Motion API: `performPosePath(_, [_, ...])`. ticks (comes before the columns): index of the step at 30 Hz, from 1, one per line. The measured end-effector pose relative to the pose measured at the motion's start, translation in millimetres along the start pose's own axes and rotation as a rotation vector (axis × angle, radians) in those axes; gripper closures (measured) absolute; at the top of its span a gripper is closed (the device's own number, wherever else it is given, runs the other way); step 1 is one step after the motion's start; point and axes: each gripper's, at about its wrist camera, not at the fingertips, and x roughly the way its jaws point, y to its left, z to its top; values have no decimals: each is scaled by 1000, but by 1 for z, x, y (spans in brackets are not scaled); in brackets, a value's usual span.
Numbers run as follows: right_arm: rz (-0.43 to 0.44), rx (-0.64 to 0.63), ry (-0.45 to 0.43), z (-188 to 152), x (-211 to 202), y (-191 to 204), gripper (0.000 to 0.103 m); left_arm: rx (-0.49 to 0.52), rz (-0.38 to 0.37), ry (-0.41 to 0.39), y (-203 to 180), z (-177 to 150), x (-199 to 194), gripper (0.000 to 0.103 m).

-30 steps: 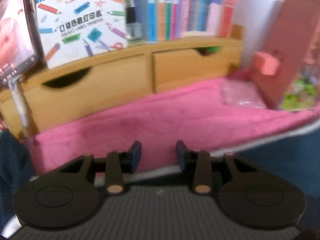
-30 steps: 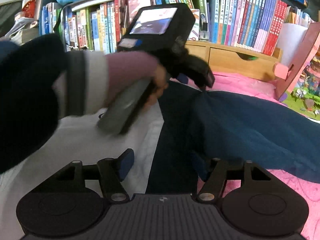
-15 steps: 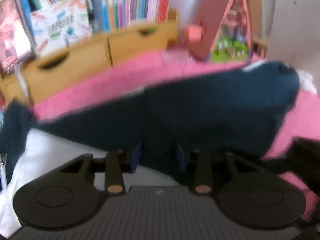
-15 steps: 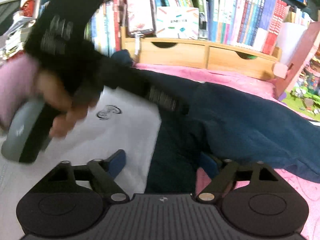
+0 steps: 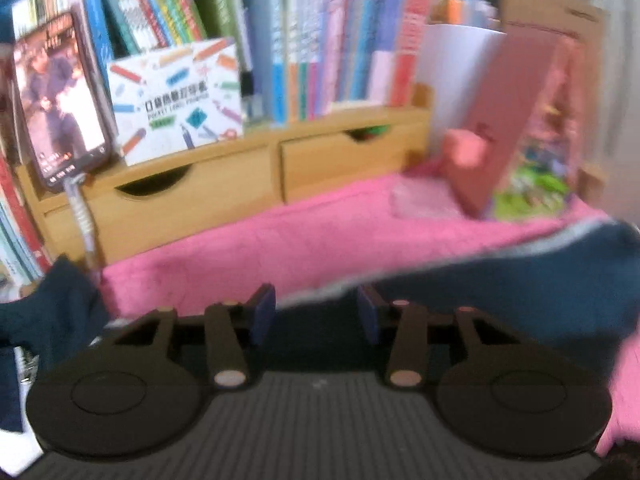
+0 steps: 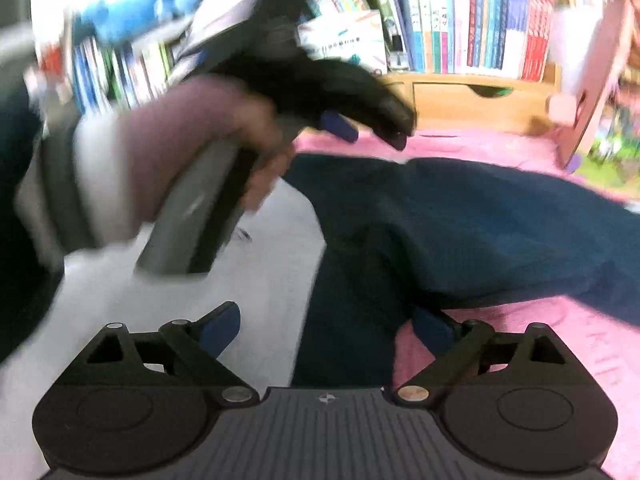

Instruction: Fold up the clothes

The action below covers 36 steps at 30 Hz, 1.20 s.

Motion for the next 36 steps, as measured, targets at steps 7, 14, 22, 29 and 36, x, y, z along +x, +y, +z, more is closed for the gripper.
performPosePath(7, [34, 233, -342, 2, -49, -38, 10, 98, 12, 10, -6, -20, 0, 60])
performPosePath(14, [-95, 438, -529, 4, -61, -81, 9, -71, 159, 41, 1, 2, 40, 53])
performPosePath(22, [-207, 602, -623, -11, -74, -105, 8, -26, 22, 7, 13, -41, -38, 53])
performPosePath(29, [-290, 866, -664, -32, -82, -144, 7, -60, 103, -3, 78, -108, -142, 44])
performPosePath(36, [-352, 781, -623, -25, -76, -136, 4, -354, 337, 17, 165, -166, -212, 44])
